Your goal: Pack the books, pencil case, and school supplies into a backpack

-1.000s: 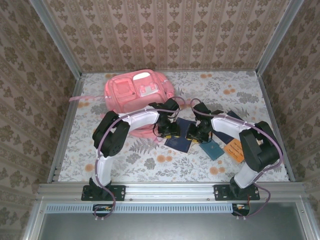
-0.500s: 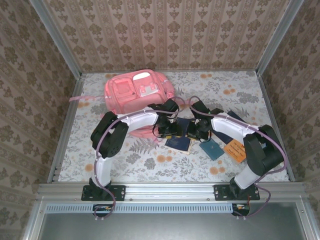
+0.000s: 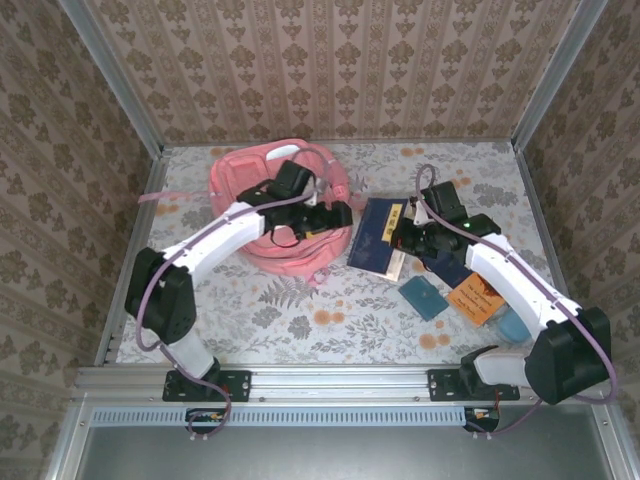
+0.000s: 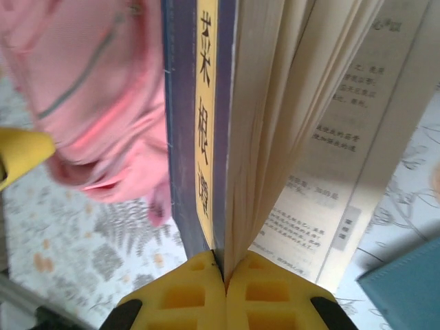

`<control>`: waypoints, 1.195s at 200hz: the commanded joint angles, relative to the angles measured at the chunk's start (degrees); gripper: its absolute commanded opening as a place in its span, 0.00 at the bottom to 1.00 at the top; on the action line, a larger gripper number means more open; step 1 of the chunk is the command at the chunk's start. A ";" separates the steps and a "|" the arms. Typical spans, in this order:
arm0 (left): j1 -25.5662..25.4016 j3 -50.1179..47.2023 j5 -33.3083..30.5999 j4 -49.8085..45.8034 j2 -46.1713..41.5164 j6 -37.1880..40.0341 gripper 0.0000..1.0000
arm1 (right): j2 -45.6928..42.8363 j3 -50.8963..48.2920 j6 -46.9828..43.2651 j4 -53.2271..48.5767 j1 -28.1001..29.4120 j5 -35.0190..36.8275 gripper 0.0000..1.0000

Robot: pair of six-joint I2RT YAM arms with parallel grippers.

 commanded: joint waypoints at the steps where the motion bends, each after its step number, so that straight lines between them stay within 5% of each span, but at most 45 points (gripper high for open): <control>1: 2.44 -3.18 4.07 4.02 -2.80 3.10 1.00 | -1.71 2.18 -2.34 4.36 -0.57 -11.49 0.00; 49: 6.02 -8.71 15.93 14.87 -4.29 2.07 1.00 | 1.29 2.91 0.30 11.78 -0.85 -25.71 0.00; 96: 6.39 -8.44 23.39 22.02 -1.18 -0.49 0.92 | 4.73 3.75 1.98 14.72 -1.47 -31.81 0.00; 119: 6.82 -8.93 25.15 24.89 -1.31 -2.21 0.75 | 5.79 3.75 1.83 14.42 -2.40 -31.99 0.00; 142: 7.48 -10.49 25.14 28.73 -2.32 -6.37 0.40 | 5.80 2.96 2.52 15.72 -3.64 -32.37 0.05; 169: 7.60 -12.66 22.99 34.09 -5.20 -10.22 0.19 | 3.93 0.88 5.27 18.08 -4.90 -30.18 0.26; 201: 7.53 -14.22 15.30 35.37 -9.47 -13.47 0.10 | -1.99 -4.53 14.56 22.31 -5.52 -21.26 0.79; 226: 7.10 -15.27 6.07 36.34 -12.29 -17.50 0.11 | -4.88 -9.58 23.32 27.73 -5.52 -17.65 0.98; 239: 6.75 -16.11 1.45 37.18 -13.49 -19.78 0.11 | -5.56 -12.83 30.49 34.83 -5.02 -18.06 1.00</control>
